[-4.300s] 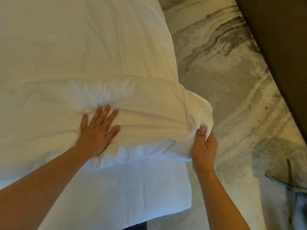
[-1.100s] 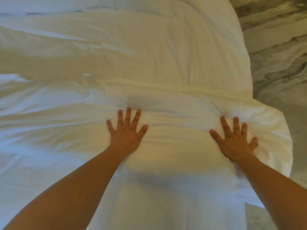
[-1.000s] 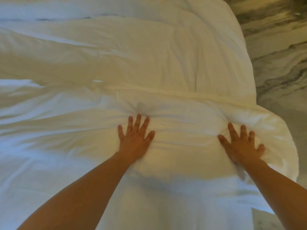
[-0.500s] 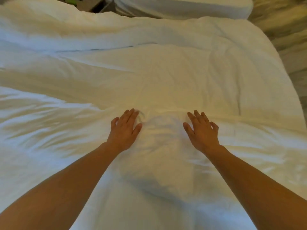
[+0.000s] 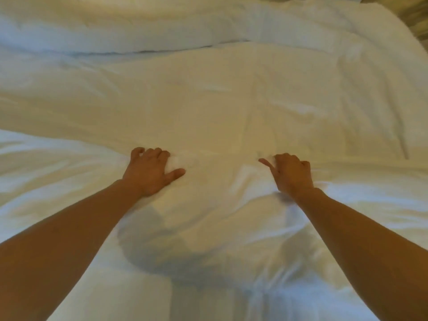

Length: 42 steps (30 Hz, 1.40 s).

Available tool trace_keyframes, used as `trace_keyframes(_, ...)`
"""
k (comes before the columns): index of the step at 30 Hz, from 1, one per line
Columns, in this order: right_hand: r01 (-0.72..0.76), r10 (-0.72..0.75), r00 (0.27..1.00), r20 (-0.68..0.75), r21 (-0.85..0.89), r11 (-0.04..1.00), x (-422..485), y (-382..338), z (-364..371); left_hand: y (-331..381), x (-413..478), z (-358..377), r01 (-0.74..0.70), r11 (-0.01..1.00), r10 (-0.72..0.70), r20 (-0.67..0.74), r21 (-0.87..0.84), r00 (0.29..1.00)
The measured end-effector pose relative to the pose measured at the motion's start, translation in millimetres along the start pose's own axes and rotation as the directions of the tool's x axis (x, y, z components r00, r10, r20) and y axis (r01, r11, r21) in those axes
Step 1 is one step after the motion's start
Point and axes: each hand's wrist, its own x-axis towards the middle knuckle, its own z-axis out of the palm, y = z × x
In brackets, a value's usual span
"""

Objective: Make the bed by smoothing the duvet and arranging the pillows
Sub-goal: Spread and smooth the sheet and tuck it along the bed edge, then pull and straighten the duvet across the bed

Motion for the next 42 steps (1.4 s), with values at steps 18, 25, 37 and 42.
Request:
trace_keyframes(18, -0.204, 0.205, 0.973, -0.104, 0.018, 0.979, 51.0, 4.8, 32.3, -20.2, 71.4, 17.5, 0.127, 0.986, -0.135, -0.065, -0.111, 0.989)
trace_keyframes(25, -0.214, 0.21, 0.973, 0.094, 0.038, 0.976, 54.4, 10.0, 46.5, -28.3, 62.3, 27.0, 0.071, 0.975, -0.095, -0.106, -0.212, 0.99)
trace_keyframes(37, 0.164, -0.175, 0.983, 0.058, 0.162, 0.973, 50.4, -228.6, 2.6, -230.8, -38.8, -14.5, 0.22, 0.969, -0.225, -0.03, -0.114, 0.974)
trace_keyframes(42, 0.222, -0.238, 0.967, 0.094, 0.154, 0.963, 63.5, -356.5, 20.8, -342.6, -28.2, -2.5, 0.331, 0.931, -0.328, 0.043, -0.155, 0.944)
